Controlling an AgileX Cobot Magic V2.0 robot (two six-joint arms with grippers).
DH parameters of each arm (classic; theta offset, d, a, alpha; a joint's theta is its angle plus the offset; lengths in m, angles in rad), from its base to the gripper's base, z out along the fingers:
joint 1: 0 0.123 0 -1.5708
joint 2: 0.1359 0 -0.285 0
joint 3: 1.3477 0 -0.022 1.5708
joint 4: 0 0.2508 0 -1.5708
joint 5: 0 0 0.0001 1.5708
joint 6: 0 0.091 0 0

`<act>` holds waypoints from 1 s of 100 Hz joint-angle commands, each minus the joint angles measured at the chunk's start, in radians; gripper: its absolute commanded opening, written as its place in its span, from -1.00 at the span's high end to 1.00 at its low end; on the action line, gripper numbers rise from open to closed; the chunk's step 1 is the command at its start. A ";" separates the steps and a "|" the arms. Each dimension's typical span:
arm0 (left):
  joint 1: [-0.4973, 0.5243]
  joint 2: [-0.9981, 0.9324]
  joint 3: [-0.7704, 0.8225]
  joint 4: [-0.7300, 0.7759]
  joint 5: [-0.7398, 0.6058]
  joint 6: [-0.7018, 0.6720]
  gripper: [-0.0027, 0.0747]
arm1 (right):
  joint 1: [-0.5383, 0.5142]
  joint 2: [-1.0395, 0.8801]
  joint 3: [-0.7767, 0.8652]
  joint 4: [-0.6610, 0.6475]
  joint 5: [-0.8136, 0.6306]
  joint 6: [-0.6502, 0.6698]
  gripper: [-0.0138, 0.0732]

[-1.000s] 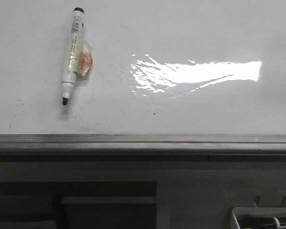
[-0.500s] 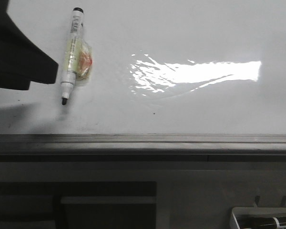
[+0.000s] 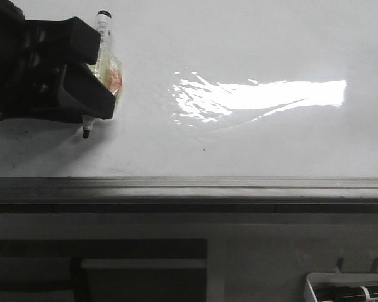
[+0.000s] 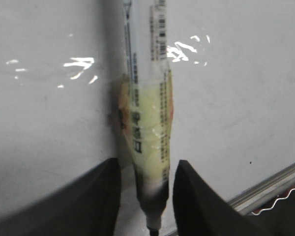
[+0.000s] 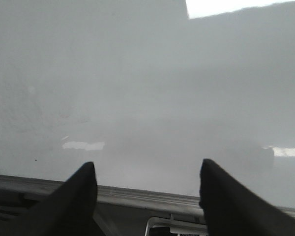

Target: Write number 5 on whiteboard

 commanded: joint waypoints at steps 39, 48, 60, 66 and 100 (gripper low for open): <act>-0.086 -0.057 -0.046 0.278 0.265 0.229 0.98 | 0.072 0.124 -0.034 0.572 0.121 -0.735 -0.26; -0.160 -0.080 -0.046 0.338 0.294 0.356 0.98 | 0.128 0.175 -0.036 0.641 0.114 -0.832 -0.26; -0.261 -0.105 -0.046 0.405 0.269 0.441 0.98 | 0.195 0.253 -0.066 0.672 0.119 -0.944 -0.26; -0.297 -0.110 -0.046 0.426 0.239 0.444 0.98 | 0.226 0.292 -0.089 0.672 0.119 -0.957 -0.26; -0.336 -0.110 -0.046 0.438 0.145 0.444 0.98 | 0.447 0.535 -0.196 0.674 0.063 -1.028 -0.26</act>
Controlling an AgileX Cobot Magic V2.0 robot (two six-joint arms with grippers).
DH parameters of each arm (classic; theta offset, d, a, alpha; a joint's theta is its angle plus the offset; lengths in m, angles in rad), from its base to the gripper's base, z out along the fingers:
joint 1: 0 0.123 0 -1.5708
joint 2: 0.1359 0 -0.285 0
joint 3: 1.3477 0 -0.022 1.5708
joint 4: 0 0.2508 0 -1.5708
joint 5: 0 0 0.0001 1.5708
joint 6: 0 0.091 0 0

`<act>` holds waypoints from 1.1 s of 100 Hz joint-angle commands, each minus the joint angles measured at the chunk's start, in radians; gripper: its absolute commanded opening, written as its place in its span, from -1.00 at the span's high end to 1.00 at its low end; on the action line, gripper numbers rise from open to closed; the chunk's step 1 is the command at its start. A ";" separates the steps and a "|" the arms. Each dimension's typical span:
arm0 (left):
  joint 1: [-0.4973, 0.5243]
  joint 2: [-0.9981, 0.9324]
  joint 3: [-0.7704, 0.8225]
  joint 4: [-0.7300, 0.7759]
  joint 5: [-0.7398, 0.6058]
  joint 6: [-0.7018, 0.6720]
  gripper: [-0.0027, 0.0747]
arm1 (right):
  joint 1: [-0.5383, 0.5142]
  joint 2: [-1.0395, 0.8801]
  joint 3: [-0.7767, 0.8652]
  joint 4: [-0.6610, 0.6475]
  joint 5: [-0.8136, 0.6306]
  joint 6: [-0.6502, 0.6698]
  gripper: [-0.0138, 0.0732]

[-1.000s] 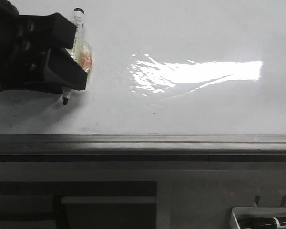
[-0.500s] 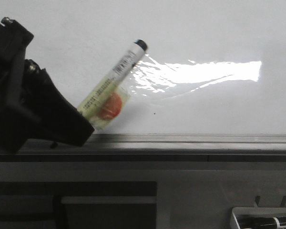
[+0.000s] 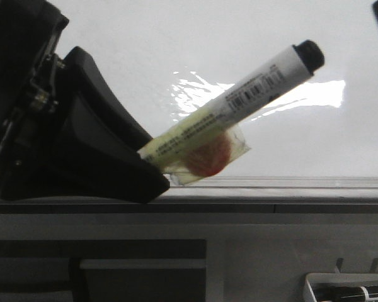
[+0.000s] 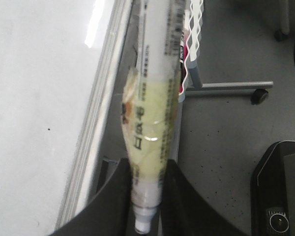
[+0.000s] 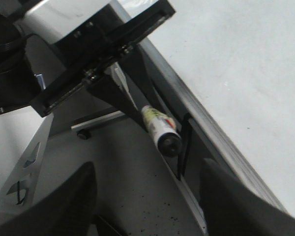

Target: Write number 5 on whiteboard

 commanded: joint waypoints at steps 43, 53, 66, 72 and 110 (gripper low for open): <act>-0.008 -0.022 -0.036 0.016 -0.077 0.002 0.98 | 0.184 0.286 -0.111 0.065 -0.236 -0.046 -0.26; -0.008 -0.022 -0.036 0.024 -0.078 0.002 0.98 | 0.195 0.336 -0.130 0.072 -0.234 -0.046 -0.26; -0.008 -0.022 -0.036 0.024 -0.079 0.002 0.98 | 0.195 0.382 -0.148 0.072 -0.211 -0.046 -0.24; -0.008 -0.022 -0.036 0.024 -0.079 0.002 0.98 | 0.195 0.393 -0.148 0.079 -0.211 -0.046 -0.16; -0.006 -0.022 -0.036 0.024 -0.108 0.002 0.98 | 0.195 0.397 -0.148 0.077 -0.155 -0.064 0.83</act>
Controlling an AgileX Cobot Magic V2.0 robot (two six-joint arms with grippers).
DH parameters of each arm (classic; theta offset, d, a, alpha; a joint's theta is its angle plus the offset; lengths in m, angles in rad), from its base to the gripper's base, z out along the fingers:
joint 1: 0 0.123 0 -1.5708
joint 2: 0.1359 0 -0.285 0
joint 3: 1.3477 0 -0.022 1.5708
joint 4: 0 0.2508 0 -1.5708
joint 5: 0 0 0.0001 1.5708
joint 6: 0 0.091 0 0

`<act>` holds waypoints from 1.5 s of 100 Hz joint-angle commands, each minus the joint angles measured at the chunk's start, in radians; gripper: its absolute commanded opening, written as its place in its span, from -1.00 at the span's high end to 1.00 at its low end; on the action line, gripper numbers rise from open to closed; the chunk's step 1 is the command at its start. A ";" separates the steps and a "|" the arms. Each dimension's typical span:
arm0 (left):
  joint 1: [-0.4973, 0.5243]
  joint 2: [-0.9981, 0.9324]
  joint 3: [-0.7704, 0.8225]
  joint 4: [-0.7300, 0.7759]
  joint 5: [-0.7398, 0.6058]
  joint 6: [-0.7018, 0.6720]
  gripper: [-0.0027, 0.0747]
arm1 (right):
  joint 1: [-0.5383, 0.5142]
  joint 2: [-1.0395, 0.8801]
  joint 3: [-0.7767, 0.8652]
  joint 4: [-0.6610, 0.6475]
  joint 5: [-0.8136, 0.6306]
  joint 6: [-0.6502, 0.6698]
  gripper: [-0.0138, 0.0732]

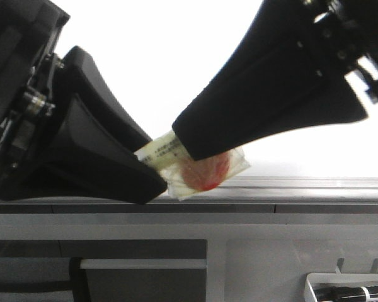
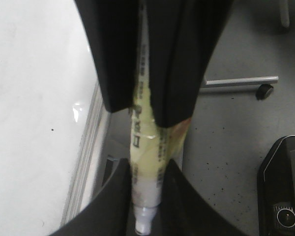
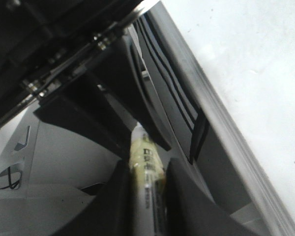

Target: Write number 5 on whiteboard

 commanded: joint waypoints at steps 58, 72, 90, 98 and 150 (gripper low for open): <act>0.024 -0.263 -0.016 -0.300 -0.217 -0.055 -0.41 | -0.077 -0.175 -0.036 -0.087 0.075 0.115 0.78; 0.093 -0.429 0.102 -0.464 -0.356 -0.094 -0.18 | -0.129 -0.236 -0.026 -0.131 0.056 0.164 0.78; 0.149 -0.642 0.245 -0.573 -0.429 -0.094 -0.02 | -0.150 -0.228 -0.025 -0.131 -0.003 0.166 0.78; 0.151 -0.694 0.279 -0.573 -0.427 -0.094 0.20 | -0.150 -0.208 -0.031 -0.131 -0.041 0.166 0.78; 0.151 -0.731 0.292 -0.573 -0.375 -0.092 0.98 | -0.181 -0.013 -0.173 -0.132 -0.201 0.259 0.77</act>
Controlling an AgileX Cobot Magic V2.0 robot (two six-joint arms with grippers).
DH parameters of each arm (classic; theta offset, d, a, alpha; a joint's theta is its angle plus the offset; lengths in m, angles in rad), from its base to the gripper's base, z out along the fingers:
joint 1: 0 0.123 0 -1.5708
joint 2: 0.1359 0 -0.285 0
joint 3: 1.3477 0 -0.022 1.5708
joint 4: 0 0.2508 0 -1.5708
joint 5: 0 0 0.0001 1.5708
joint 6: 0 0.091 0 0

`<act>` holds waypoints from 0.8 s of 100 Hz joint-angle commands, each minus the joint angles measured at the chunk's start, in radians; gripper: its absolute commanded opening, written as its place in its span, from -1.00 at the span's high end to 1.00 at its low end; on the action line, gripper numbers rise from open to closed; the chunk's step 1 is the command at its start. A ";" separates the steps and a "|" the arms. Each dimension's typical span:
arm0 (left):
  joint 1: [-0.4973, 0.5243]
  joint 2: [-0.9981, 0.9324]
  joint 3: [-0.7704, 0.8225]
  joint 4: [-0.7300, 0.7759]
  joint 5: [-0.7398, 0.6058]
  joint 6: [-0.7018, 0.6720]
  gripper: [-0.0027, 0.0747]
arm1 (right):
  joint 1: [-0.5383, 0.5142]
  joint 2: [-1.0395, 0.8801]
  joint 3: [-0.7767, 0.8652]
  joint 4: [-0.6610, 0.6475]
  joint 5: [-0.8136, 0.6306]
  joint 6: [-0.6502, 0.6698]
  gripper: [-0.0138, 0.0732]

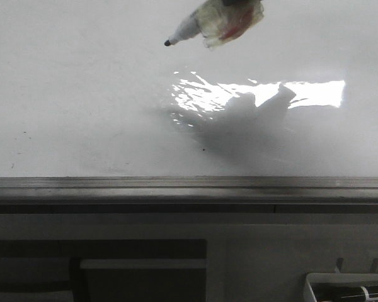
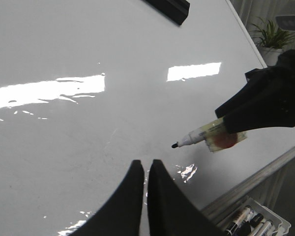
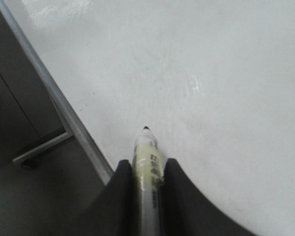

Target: Write number 5 on whiteboard

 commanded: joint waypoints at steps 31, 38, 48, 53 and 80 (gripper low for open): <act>0.003 0.003 -0.030 0.001 0.017 -0.006 0.98 | -0.080 0.018 -0.037 0.015 -0.087 0.025 0.77; 0.003 0.003 -0.030 0.001 0.017 -0.006 0.98 | -0.083 0.026 -0.037 0.015 -0.092 0.025 0.77; 0.003 0.003 -0.030 0.001 0.017 -0.006 0.98 | -0.096 0.040 -0.037 0.014 -0.102 0.025 0.77; 0.003 0.003 -0.030 0.001 0.017 -0.006 0.98 | -0.106 0.045 -0.037 0.014 -0.102 0.025 0.77; 0.003 0.003 -0.030 0.001 0.021 -0.006 0.98 | -0.117 0.066 -0.037 0.014 -0.062 0.025 0.77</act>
